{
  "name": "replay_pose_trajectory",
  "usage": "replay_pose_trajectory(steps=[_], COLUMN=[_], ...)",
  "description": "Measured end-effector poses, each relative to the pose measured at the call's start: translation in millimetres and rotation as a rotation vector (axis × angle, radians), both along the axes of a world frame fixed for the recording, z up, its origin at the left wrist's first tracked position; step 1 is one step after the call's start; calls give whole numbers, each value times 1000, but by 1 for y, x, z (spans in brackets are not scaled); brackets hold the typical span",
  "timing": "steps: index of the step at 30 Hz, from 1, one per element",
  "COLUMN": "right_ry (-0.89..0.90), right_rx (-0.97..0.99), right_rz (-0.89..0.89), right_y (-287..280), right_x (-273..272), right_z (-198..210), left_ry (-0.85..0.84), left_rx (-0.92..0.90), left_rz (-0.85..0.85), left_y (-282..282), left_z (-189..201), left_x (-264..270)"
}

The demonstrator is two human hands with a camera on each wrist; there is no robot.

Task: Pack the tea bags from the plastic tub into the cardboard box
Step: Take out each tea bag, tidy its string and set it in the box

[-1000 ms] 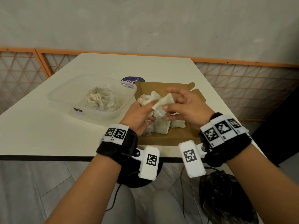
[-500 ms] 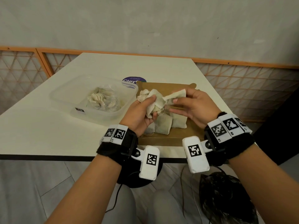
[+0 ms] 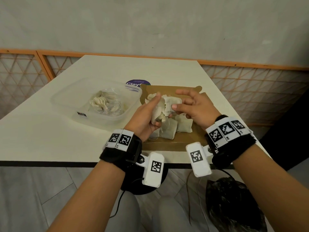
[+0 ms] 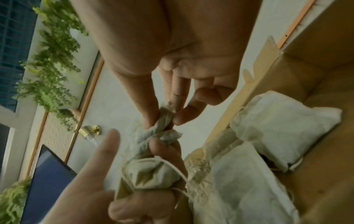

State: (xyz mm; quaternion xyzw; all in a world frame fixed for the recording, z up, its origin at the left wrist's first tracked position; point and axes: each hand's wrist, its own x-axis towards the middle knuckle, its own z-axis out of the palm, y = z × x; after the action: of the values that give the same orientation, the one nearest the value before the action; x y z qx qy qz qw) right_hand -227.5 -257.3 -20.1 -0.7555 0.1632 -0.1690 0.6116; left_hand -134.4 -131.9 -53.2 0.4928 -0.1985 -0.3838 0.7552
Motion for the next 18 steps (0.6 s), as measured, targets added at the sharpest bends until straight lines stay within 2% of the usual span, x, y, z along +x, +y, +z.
replay_pose_trajectory(steps=[4,9,13,15,18], right_ry=[-1,-37,-58,-72,-150], right_rx=[-34,64,-32,-24,78], right_rz=[52,41,22,58,221], right_y=[-3,-11,-20,-22,-13], right_x=[1,2,-4,-10,-21], right_z=[1,11,21,26,34], left_ry=[-119,-86,-38,35,68], left_rx=[9,3,-44,-51,-24], left_rz=[-32,-42,-74,-53,-5], left_y=[2,2,3,2,0], left_z=[-2,-3,-1,0,1], left_x=[-3,-2,0,1,1])
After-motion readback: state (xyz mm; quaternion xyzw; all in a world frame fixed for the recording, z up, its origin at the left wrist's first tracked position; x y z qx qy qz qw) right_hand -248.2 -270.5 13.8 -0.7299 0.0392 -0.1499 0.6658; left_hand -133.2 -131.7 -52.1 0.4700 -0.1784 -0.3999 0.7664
